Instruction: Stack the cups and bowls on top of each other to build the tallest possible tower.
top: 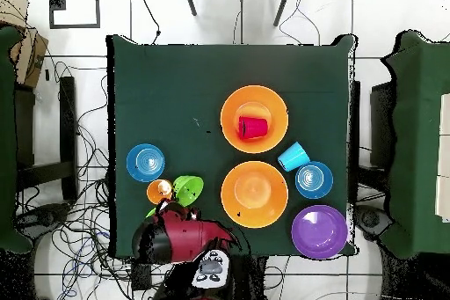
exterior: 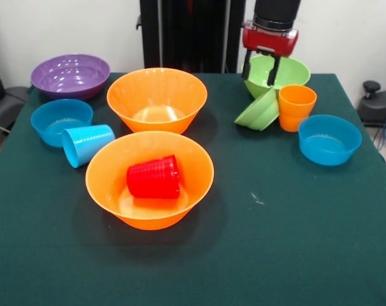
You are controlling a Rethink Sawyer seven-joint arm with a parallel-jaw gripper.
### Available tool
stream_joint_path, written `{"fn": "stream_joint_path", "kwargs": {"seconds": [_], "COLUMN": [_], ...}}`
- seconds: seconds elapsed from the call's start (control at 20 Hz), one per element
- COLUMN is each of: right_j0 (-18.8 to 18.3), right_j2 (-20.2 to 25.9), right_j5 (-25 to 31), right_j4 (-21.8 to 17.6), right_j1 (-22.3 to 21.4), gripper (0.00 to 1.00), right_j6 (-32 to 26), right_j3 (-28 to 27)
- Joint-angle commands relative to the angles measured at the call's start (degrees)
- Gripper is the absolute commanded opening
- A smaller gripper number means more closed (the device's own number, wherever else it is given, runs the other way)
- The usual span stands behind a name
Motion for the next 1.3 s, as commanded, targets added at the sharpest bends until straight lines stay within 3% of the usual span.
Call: {"fn": "stream_joint_path", "kwargs": {"seconds": [0.05, 0.6, 1.3], "right_j0": [0.3, -3.4, 3.2], "right_j2": [3.9, 7.2, 2.3], "right_j5": [2.6, 5.5, 4.0], "right_j4": [4.3, 4.6, 9.6], "right_j1": [-2.0, -5.5, -1.3], "gripper": [1.0, 1.0, 1.0], "right_j6": [9.1, 7.3, 9.1], "right_j3": [-3.0, -1.4, -4.6]}}
